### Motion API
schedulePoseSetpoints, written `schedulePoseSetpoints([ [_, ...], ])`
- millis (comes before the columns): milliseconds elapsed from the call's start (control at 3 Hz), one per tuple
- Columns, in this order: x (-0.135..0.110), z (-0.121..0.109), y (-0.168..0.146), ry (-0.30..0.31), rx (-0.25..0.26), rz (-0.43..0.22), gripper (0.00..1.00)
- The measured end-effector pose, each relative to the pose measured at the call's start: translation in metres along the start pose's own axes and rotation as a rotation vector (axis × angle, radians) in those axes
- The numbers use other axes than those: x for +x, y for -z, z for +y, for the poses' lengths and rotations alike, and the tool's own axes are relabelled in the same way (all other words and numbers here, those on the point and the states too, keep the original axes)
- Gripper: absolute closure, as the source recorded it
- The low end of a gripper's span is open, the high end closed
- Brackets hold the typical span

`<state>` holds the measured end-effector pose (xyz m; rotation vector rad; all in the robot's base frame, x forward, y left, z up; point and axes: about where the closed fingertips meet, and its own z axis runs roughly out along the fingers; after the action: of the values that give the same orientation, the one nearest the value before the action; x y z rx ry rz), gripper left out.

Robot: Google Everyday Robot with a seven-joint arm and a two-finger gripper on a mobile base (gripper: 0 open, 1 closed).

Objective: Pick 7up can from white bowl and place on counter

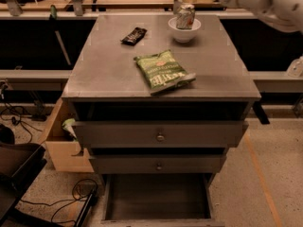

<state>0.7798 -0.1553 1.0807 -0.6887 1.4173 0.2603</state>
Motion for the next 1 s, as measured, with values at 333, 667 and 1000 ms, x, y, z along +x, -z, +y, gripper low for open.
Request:
schedulePoseSetpoints([
  [333,0.013,-0.038,-0.044,-0.046,0.132,0.014,0.0],
  [667,0.044,-0.066,-0.083,-0.118,0.193,0.063,0.0],
  [1000,0.067,-0.065,-0.106,-0.183,0.178,0.089,0.0],
])
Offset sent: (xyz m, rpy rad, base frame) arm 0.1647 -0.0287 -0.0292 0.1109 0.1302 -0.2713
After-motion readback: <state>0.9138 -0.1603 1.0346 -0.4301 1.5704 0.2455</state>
